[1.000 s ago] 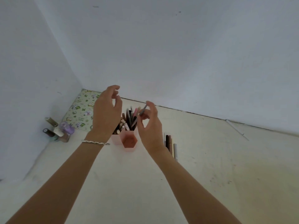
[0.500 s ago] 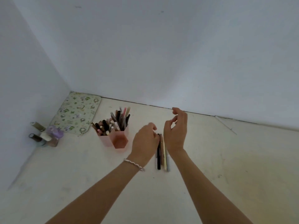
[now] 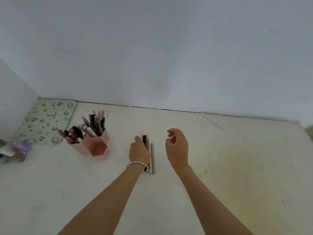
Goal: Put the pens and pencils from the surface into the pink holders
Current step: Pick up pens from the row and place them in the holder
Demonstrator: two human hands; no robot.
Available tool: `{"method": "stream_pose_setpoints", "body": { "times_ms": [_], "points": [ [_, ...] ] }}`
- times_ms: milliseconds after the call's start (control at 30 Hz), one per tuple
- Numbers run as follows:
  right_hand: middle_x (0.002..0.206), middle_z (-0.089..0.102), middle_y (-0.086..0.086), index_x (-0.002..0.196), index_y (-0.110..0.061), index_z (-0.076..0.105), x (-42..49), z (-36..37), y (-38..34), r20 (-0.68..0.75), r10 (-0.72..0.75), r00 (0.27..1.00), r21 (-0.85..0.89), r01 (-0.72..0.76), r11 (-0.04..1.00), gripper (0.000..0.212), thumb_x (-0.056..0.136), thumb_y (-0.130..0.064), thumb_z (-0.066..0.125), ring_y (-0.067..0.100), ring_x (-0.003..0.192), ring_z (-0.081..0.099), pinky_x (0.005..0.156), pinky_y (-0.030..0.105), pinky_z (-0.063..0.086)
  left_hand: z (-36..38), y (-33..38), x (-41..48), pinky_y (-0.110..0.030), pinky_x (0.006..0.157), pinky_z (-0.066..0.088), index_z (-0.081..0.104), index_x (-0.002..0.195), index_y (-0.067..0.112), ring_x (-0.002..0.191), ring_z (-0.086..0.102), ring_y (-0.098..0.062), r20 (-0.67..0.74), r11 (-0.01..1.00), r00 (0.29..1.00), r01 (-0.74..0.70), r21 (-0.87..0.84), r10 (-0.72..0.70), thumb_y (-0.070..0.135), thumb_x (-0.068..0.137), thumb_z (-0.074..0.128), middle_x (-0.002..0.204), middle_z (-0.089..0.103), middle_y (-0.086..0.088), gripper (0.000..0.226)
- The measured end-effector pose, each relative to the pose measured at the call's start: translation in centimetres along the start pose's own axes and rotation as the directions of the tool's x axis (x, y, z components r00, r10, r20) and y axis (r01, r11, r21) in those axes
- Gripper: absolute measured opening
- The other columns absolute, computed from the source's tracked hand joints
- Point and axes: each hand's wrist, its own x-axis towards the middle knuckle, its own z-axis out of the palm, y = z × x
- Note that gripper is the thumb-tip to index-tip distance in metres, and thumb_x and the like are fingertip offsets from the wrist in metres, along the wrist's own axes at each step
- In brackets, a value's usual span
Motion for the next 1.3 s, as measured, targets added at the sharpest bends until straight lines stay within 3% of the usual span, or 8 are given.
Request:
{"method": "stream_pose_setpoints", "body": {
  "times_ms": [267, 367, 467, 567, 767, 933, 1100, 1300],
  "points": [
    [0.091, 0.061, -0.011, 0.111, -0.02, 0.062, -0.9, 0.5, 1.3, 0.153, 0.119, 0.981, -0.051, -0.112, 0.992, 0.032, 0.089, 0.0, 0.05, 0.003, 0.074, 0.058, 0.064, 0.012, 0.043, -1.8, 0.4, -0.2, -0.043, 0.084, 0.052, 0.04, 0.129, 0.005, 0.101, 0.063, -0.037, -0.082, 0.996, 0.996, -0.039, -0.077, 0.033, 0.021, 0.097, 0.05, 0.113, 0.063, -0.017, 0.036],
    [0.086, 0.061, -0.012, 0.113, -0.017, 0.061, -0.6, 0.6, 1.0, 0.159, 0.126, 0.979, -0.087, -0.113, 0.99, 0.026, 0.092, -0.004, 0.052, 0.004, 0.068, 0.057, 0.062, 0.014, 0.043, -4.8, 1.3, -0.1, -0.045, 0.077, 0.056, 0.026, 0.148, 0.017, 0.086, 0.066, -0.032, -0.193, 0.965, 0.969, -0.191, -0.181, 0.155, 0.014, 0.093, 0.054, 0.101, 0.065, -0.014, 0.061],
    [0.091, 0.061, -0.005, 0.124, -0.019, 0.054, -0.9, 1.7, 0.1, 0.317, 0.18, 0.931, -0.216, -0.114, 0.97, 0.031, 0.093, -0.015, 0.055, 0.009, 0.075, 0.06, 0.068, 0.019, 0.047, -8.5, 2.4, -0.2, -0.034, 0.063, 0.054, 0.017, 0.154, 0.03, 0.068, 0.062, -0.021, -0.306, 0.9, 0.916, -0.345, -0.267, 0.261, 0.007, 0.09, 0.055, 0.083, 0.062, -0.006, 0.079],
    [0.108, 0.06, 0.005, 0.131, -0.019, 0.045, -1.6, 3.3, -0.4, 0.442, 0.242, 0.864, -0.362, -0.075, 0.929, 0.04, 0.093, -0.011, 0.049, 0.02, 0.085, 0.058, 0.072, 0.028, 0.045, -11.0, 2.8, -0.3, -0.023, 0.055, 0.047, 0.03, 0.147, 0.036, 0.063, 0.059, -0.014, -0.365, 0.848, 0.887, -0.408, -0.339, 0.281, 0.009, 0.088, 0.053, 0.079, 0.061, -0.003, 0.069],
    [0.109, 0.052, 0.009, 0.126, -0.014, 0.046, -1.8, 4.0, -0.9, 0.439, 0.244, 0.865, -0.394, -0.059, 0.917, 0.042, 0.085, -0.005, 0.052, 0.03, 0.096, 0.059, 0.073, 0.031, 0.041, -13.6, 1.8, -1.2, -0.008, 0.058, 0.042, 0.04, 0.138, 0.031, 0.065, 0.058, -0.006, -0.459, 0.809, 0.831, -0.488, -0.327, 0.315, 0.008, 0.089, 0.055, 0.074, 0.057, 0.007, 0.056],
    [0.092, 0.056, 0.006, 0.115, -0.021, 0.046, 1.1, 1.8, -3.4, 0.212, 0.196, 0.957, -0.111, -0.176, 0.978, 0.043, 0.078, -0.012, 0.066, 0.018, 0.069, 0.056, 0.059, 0.03, 0.047, -19.2, -1.7, 0.1, -0.021, 0.055, 0.054, 0.04, 0.13, 0.038, 0.068, 0.066, -0.006, -0.61, 0.808, 0.736, -0.533, -0.253, 0.294, 0.009, 0.089, 0.059, 0.087, 0.061, 0.006, 0.053],
    [0.083, 0.062, 0.003, 0.116, -0.025, 0.043, 1.9, 2.7, -8.8, 0.138, 0.117, 0.983, 0.231, -0.147, 0.962, 0.046, 0.08, -0.007, 0.064, 0.004, 0.056, 0.057, 0.047, 0.014, 0.045, -20.1, -4.9, 1.5, -0.041, 0.072, 0.058, 0.038, 0.13, 0.033, 0.078, 0.066, -0.022, -0.525, 0.907, 0.775, -0.42, -0.014, 0.351, 0.007, 0.09, 0.059, 0.099, 0.061, -0.003, 0.053],
    [0.087, 0.063, -0.005, 0.12, -0.033, 0.042, -1.2, 6.0, -13.5, 0.015, -0.115, 0.993, 0.408, 0.099, 0.907, 0.046, 0.087, -0.006, 0.06, 0.004, 0.076, 0.064, 0.065, 0.01, 0.049, -18.9, -6.4, 2.4, -0.045, 0.078, 0.054, 0.049, 0.123, 0.018, 0.086, 0.064, -0.028, -0.458, 0.901, 0.779, -0.406, 0.152, 0.428, 0.005, 0.089, 0.061, 0.093, 0.067, -0.007, 0.038]
  ]
}}
